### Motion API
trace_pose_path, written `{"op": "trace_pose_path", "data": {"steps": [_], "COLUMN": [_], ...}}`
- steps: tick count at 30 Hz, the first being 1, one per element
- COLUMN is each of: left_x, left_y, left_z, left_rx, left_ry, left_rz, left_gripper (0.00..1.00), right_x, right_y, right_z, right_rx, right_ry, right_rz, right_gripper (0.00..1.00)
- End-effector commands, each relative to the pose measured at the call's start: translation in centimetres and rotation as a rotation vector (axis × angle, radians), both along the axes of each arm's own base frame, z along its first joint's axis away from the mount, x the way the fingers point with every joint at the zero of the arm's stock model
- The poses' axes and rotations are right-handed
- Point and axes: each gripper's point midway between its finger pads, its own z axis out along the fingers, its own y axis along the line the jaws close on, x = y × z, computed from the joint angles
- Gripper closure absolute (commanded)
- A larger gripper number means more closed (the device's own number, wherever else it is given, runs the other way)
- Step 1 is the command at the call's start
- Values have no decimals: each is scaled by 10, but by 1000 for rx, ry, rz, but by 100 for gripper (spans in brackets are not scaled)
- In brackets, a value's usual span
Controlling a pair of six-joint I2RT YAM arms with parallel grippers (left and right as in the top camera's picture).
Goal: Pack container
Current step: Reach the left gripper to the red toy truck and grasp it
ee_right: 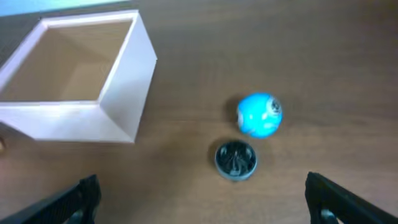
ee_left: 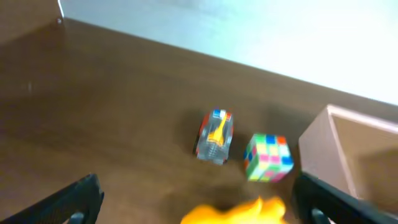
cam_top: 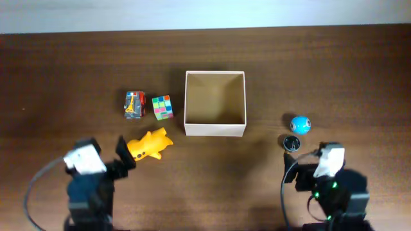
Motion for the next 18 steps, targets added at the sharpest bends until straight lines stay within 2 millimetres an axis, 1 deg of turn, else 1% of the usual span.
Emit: {"op": "trace_pose_path", "data": {"steps": [1, 4, 7, 8, 10, 12, 14, 18], "left_x": [26, 52, 83, 93, 115, 136, 152, 173], "left_y": [1, -1, -3, -6, -17, -29, -32, -36], "left_z": [18, 24, 28, 28, 26, 23, 17, -1], "left_rx": [8, 4, -4, -10, -7, 18, 32, 19], "left_ry": [125, 250, 357, 385, 438, 475, 497, 520], "left_rz": [2, -16, -28, -42, -126, -226, -260, -285], "left_gripper": [1, 1, 1, 1, 1, 1, 1, 1], "right_x": [17, 32, 49, 55, 67, 77, 85, 91], "right_y": [-11, -11, -11, -11, -10, -4, 1, 10], "right_z": [35, 47, 54, 55, 53, 48, 38, 12], "right_rx": [-27, -31, -34, -35, -30, -9, 16, 56], "right_ry": [96, 226, 345, 388, 464, 526, 579, 676], "right_rz": [-57, -56, -54, -53, -46, -23, 0, 32], "right_gripper": [1, 1, 1, 1, 1, 1, 1, 1]}}
